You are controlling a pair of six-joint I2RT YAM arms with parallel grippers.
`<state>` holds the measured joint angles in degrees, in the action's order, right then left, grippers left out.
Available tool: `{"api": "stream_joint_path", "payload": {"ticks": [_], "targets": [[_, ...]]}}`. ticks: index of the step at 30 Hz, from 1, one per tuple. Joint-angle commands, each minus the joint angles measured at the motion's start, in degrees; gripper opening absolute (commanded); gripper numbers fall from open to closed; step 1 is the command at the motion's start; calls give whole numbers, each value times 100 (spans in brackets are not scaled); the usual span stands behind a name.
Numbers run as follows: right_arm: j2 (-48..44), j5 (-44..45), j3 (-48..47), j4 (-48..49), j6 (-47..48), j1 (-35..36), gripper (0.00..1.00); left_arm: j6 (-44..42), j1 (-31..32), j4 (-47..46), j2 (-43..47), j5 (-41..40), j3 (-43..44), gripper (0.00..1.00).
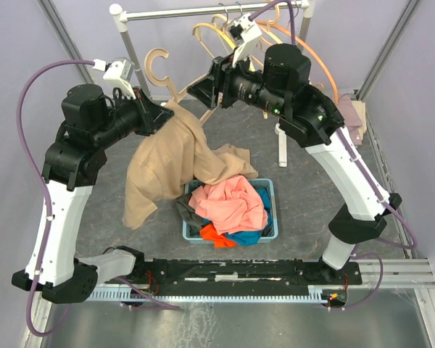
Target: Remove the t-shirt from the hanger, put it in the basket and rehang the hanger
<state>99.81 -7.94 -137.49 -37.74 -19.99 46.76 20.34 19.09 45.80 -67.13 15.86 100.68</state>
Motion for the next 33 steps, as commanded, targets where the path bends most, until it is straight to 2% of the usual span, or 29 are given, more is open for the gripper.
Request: {"api": "stream_joint_path", "payload": {"ticks": [1,20,29,33], "targets": [[124,1,-268,322,226,214,58,-228,-11,-262,45,405,447,3],[360,665,-324,381,384,579,56,-206,-11,-381,120,1465,471,3],[420,911,-322,364,537,674,39,-151,-10,-445,117,1720,474,3],[435,971,-334,352,574,702,34,-128,-9,-464,93,1764,474,3]]}}
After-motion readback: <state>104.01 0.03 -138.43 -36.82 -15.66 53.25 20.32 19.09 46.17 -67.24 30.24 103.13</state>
